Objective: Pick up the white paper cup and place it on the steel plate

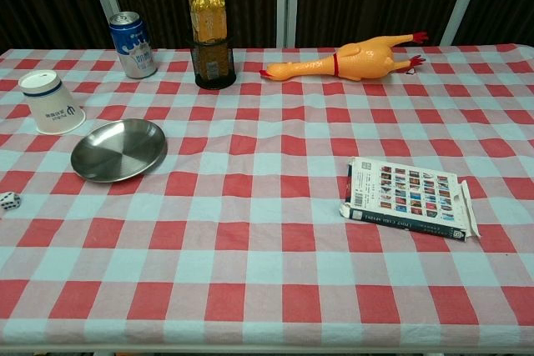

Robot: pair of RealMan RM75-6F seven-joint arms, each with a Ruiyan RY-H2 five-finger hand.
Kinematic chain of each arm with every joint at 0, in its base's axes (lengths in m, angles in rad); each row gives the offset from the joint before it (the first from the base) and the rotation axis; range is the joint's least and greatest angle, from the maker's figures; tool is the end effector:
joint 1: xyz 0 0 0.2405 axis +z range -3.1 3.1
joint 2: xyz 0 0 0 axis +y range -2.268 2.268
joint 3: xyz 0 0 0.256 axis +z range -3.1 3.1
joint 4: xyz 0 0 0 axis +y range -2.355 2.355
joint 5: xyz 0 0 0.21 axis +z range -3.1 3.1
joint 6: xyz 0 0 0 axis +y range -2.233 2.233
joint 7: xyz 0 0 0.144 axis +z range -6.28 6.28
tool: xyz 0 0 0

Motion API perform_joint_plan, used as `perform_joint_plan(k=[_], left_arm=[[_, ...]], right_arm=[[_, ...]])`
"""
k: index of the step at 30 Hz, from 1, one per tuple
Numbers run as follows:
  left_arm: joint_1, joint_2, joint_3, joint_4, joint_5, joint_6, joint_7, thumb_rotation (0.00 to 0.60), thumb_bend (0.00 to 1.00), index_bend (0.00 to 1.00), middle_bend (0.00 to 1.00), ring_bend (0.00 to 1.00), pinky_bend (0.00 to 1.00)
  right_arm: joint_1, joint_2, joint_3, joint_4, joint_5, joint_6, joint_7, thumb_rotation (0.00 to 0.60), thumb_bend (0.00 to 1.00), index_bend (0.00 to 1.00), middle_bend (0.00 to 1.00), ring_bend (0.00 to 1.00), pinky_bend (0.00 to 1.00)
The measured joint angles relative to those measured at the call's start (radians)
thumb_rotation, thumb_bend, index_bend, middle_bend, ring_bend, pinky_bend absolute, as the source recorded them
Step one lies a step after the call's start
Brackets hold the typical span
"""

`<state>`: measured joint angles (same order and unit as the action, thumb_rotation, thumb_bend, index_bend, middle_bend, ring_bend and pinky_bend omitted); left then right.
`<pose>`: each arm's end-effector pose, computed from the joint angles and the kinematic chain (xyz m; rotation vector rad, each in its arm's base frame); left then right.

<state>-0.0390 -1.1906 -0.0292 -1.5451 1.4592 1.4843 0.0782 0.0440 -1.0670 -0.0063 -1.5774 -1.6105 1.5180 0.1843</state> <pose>-0.3326 0.1621 0.1414 -1.3590 -0.9092 -0.7814 -0.3168 -0.1564 0.1693 1.4317 -0.9864 0.9852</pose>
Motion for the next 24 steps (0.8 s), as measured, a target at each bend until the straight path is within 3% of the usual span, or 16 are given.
perform_joint_plan(k=[17,21,24], left_arm=[[-0.061,0.01,-0.007,0.001,0.018,-0.08,-0.05,0.6,0.17,0.26,0.16,0.07,0.07],[-0.111,0.003,-0.012,0.02,0.033,-0.144,-0.075,0.6,0.17,0.29,0.26,0.16,0.09],[-0.158,-0.01,-0.014,0.046,0.046,-0.206,-0.094,0.6,0.17,0.35,0.35,0.26,0.21]], right_arm=[[0.022,0.018,0.021,-0.005,0.002,-0.007,-0.012,0.6,0.17,0.12,0.15,0.0,0.03],[0.028,0.023,0.027,-0.011,0.006,-0.015,-0.017,0.6,0.17,0.12,0.15,0.0,0.03],[0.032,0.024,0.028,-0.011,0.01,-0.02,-0.017,0.6,0.17,0.12,0.15,0.0,0.03]])
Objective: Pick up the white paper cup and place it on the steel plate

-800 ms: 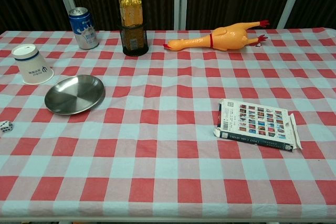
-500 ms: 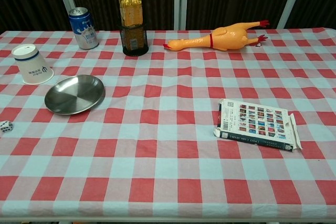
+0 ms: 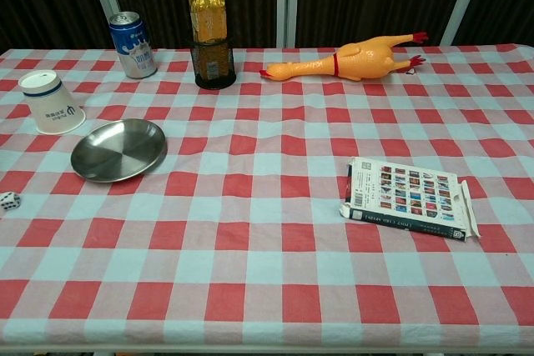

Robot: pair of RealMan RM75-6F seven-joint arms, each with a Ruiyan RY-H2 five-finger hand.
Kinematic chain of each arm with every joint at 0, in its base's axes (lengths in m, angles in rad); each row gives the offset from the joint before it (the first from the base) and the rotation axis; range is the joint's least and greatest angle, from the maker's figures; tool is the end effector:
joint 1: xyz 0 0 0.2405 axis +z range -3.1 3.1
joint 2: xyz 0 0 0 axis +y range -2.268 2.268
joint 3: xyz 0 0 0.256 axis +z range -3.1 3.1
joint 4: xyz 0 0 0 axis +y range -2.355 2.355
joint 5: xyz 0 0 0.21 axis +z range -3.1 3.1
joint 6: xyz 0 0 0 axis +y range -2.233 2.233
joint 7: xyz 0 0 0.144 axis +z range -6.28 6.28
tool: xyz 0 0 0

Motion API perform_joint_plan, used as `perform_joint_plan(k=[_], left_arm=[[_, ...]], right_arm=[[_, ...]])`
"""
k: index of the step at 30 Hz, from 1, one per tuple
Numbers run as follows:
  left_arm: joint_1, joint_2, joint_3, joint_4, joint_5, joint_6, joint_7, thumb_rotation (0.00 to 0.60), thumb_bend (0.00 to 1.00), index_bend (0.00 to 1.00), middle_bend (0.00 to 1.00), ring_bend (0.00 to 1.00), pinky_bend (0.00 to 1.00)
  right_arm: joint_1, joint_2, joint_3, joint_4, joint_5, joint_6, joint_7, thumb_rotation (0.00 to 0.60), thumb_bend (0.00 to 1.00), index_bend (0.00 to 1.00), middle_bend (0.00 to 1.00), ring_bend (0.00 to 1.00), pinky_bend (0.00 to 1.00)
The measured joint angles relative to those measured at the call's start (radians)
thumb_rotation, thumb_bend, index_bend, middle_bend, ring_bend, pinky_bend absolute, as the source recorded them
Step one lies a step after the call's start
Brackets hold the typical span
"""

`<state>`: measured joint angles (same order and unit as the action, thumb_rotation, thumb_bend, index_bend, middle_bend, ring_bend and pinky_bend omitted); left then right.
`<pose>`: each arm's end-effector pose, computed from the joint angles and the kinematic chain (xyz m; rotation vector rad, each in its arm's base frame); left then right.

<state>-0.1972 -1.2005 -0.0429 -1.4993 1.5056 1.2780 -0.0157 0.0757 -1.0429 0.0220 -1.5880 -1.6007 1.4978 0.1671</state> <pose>-0.3163 0.2143 0.1153 -1.5689 -0.9740 -0.8348 -0.3114 -0.1724 0.1778 1.4491 -0.9377 0.9863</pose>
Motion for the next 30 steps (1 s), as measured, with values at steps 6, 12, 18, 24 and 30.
perform_joint_plan(k=[6,12,18,24,30], left_arm=[[-0.097,-0.065,-0.003,0.094,0.006,-0.138,-0.024,0.6,0.16,0.39,0.52,0.48,0.56],[-0.162,-0.148,0.011,0.205,-0.003,-0.249,-0.058,0.6,0.17,0.42,0.66,0.65,0.75],[-0.193,-0.219,0.037,0.298,-0.008,-0.301,-0.09,0.6,0.2,0.45,0.72,0.7,0.8],[-0.198,-0.251,0.061,0.344,-0.005,-0.301,-0.109,0.6,0.27,0.45,0.76,0.73,0.81],[-0.201,-0.248,0.073,0.347,0.002,-0.293,-0.131,0.6,0.29,0.47,0.77,0.74,0.82]], right_arm=[[0.005,0.003,0.002,-0.004,0.007,-0.009,-0.004,0.6,0.17,0.12,0.15,0.0,0.03],[0.004,0.006,0.001,-0.008,0.014,-0.013,-0.009,0.6,0.17,0.12,0.15,0.0,0.03],[0.007,0.005,0.001,-0.015,0.016,-0.02,-0.016,0.6,0.17,0.12,0.15,0.0,0.03],[0.01,0.003,0.0,-0.021,0.02,-0.026,-0.024,0.6,0.16,0.12,0.15,0.0,0.03],[0.008,0.0,-0.002,-0.023,0.022,-0.028,-0.027,0.6,0.16,0.12,0.15,0.0,0.03]])
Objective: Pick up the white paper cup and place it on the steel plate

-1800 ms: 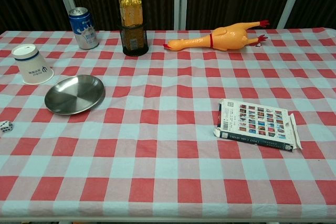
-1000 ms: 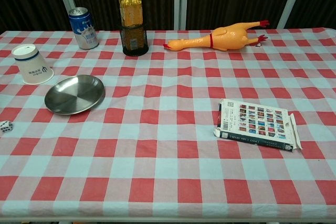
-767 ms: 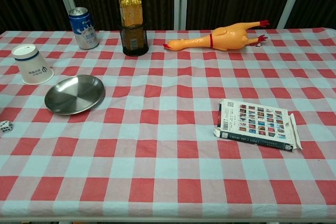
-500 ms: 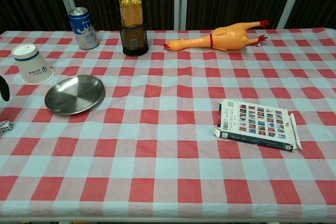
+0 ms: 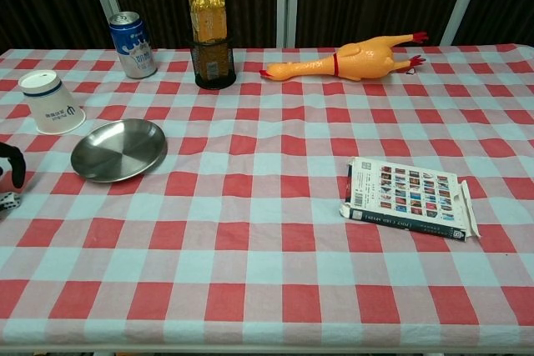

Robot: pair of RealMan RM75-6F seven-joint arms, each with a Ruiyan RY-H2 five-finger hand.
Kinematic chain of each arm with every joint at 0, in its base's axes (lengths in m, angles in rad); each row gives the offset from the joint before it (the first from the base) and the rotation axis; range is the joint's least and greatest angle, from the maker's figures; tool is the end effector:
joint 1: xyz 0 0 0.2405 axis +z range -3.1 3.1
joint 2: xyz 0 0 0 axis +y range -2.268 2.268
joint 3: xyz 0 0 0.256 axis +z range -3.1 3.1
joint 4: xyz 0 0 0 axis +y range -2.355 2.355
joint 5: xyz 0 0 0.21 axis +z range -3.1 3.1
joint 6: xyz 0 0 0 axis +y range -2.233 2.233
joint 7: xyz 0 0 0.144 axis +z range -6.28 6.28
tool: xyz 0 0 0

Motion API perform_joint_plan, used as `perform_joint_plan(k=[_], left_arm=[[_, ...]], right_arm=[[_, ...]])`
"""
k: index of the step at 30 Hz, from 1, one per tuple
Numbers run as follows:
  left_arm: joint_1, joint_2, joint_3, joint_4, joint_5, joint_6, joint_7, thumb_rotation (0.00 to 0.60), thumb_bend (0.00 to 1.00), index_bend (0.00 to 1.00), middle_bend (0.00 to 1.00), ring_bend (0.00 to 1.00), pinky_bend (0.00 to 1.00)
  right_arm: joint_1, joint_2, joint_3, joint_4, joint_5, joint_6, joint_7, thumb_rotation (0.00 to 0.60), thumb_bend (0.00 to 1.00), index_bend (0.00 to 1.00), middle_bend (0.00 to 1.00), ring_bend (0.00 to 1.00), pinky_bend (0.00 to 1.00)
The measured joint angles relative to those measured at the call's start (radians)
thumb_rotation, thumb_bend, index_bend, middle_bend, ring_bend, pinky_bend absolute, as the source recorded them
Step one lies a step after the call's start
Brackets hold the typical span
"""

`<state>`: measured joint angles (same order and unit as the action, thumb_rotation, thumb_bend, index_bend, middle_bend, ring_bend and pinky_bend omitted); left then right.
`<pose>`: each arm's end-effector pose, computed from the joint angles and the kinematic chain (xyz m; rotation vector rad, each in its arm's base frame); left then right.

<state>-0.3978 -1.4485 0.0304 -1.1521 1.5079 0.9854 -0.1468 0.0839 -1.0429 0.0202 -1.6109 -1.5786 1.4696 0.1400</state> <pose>-0.3348 0.2619 0.0239 -1.8283 -1.0982 -0.6703 -0.3104 -0.1744 0.1731 1.4504 -0.9584 0.9592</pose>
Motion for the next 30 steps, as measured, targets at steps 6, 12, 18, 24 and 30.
perform_joint_plan(k=[6,12,18,24,30], left_arm=[[-0.009,-0.007,0.006,0.012,-0.007,-0.013,0.003,0.6,0.3,0.47,0.77,0.74,0.82],[-0.016,-0.006,0.011,0.004,-0.014,-0.027,-0.01,0.6,0.33,0.47,0.77,0.75,0.82],[-0.022,-0.014,0.012,0.011,-0.016,-0.026,-0.032,0.6,0.38,0.54,0.79,0.76,0.82],[-0.033,-0.009,0.006,0.003,-0.013,-0.017,-0.049,0.6,0.38,0.55,0.79,0.76,0.82],[-0.065,-0.001,-0.031,-0.029,-0.012,0.004,-0.031,0.6,0.38,0.55,0.79,0.76,0.82]], right_arm=[[-0.004,0.001,-0.001,-0.001,0.001,0.006,0.0,0.6,0.16,0.12,0.15,0.0,0.03],[-0.007,0.0,-0.004,0.002,0.002,0.005,0.004,0.6,0.16,0.12,0.16,0.0,0.03],[-0.007,0.0,-0.003,0.003,0.004,0.005,0.006,0.6,0.16,0.13,0.16,0.0,0.03],[-0.01,0.001,-0.004,0.004,0.004,0.008,0.008,0.6,0.16,0.12,0.16,0.0,0.03],[-0.01,0.0,-0.004,0.007,0.002,0.008,0.012,0.6,0.16,0.12,0.16,0.0,0.03]])
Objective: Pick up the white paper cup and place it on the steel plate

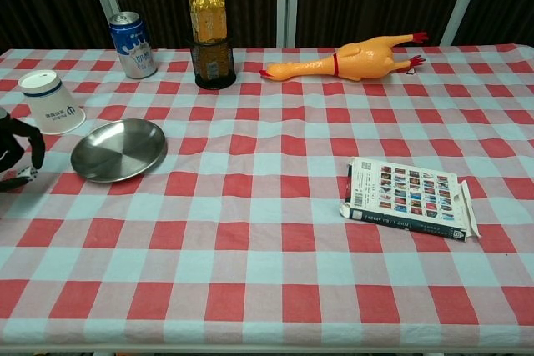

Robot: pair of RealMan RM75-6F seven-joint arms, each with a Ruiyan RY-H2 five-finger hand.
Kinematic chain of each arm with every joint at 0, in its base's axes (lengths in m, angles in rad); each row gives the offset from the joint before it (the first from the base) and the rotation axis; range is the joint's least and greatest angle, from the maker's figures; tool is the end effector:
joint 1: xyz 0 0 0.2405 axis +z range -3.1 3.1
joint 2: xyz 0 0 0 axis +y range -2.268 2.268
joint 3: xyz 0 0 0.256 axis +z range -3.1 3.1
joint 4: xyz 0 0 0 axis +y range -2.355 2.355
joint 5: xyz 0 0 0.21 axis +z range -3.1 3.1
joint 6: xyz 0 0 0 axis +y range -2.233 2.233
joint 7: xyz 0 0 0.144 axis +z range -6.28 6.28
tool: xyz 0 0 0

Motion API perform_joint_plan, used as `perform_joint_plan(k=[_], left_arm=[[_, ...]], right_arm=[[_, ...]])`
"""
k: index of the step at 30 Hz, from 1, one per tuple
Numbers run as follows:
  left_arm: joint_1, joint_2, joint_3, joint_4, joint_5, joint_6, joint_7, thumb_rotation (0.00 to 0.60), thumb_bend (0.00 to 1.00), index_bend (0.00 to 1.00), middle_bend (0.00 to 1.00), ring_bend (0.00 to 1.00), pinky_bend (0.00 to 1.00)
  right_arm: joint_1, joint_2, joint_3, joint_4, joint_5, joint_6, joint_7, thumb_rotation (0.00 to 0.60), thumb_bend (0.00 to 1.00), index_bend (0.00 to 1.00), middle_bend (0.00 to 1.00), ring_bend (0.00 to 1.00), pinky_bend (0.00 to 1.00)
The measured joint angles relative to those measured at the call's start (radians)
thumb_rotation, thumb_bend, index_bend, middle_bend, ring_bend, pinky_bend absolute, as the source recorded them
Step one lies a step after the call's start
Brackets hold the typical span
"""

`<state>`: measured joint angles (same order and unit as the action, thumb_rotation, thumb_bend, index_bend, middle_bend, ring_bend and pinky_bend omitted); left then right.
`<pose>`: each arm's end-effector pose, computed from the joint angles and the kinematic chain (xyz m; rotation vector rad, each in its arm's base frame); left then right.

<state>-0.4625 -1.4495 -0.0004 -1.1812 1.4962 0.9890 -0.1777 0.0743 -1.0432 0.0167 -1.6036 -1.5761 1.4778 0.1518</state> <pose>-0.3074 0.2874 0.0237 -1.8273 -1.0937 -0.7763 -0.3136 -0.1708 0.1745 1.4375 -0.9659 0.9576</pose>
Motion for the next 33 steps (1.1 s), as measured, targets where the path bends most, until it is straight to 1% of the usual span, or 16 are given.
perform_joint_plan(k=[6,12,15,17,20,24,28,30,33], left_arm=[[-0.058,-0.022,-0.039,-0.016,-0.034,-0.055,0.076,0.6,0.38,0.54,0.79,0.76,0.82],[-0.11,-0.063,-0.084,-0.024,-0.117,-0.121,0.171,0.6,0.38,0.51,0.78,0.76,0.82],[-0.127,-0.083,-0.098,-0.023,-0.153,-0.141,0.212,0.6,0.36,0.48,0.78,0.76,0.82],[-0.133,-0.097,-0.105,-0.021,-0.174,-0.142,0.24,0.6,0.32,0.43,0.77,0.75,0.82],[-0.133,-0.112,-0.113,-0.021,-0.195,-0.126,0.276,0.6,0.24,0.36,0.74,0.75,0.82],[-0.121,-0.112,-0.116,-0.041,-0.204,-0.079,0.305,0.6,0.2,0.31,0.71,0.72,0.82],[-0.092,-0.082,-0.116,-0.086,-0.202,-0.013,0.306,0.6,0.19,0.32,0.67,0.68,0.82],[-0.066,-0.05,-0.117,-0.113,-0.205,0.026,0.295,0.6,0.19,0.33,0.65,0.67,0.82],[-0.03,-0.001,-0.125,-0.138,-0.232,0.054,0.25,0.6,0.19,0.35,0.61,0.62,0.78]], right_arm=[[-0.005,0.003,-0.001,0.005,-0.001,0.009,0.009,0.6,0.16,0.12,0.16,0.0,0.03],[-0.015,0.005,-0.004,0.01,0.002,0.018,0.018,0.6,0.16,0.12,0.16,0.0,0.03],[-0.017,0.002,-0.005,0.015,0.0,0.019,0.023,0.6,0.16,0.12,0.16,0.0,0.03],[-0.017,0.001,-0.005,0.017,-0.001,0.019,0.025,0.6,0.16,0.12,0.16,0.0,0.03],[-0.018,0.003,-0.004,0.017,-0.002,0.022,0.025,0.6,0.16,0.12,0.15,0.0,0.03],[-0.018,0.004,-0.003,0.015,-0.003,0.023,0.023,0.6,0.16,0.12,0.16,0.0,0.03],[-0.018,0.007,-0.003,0.014,-0.006,0.026,0.022,0.6,0.16,0.13,0.16,0.0,0.03],[-0.02,0.009,-0.003,0.014,-0.006,0.029,0.021,0.6,0.16,0.12,0.16,0.0,0.03],[-0.021,0.011,-0.004,0.015,-0.008,0.029,0.022,0.6,0.16,0.12,0.16,0.0,0.03]])
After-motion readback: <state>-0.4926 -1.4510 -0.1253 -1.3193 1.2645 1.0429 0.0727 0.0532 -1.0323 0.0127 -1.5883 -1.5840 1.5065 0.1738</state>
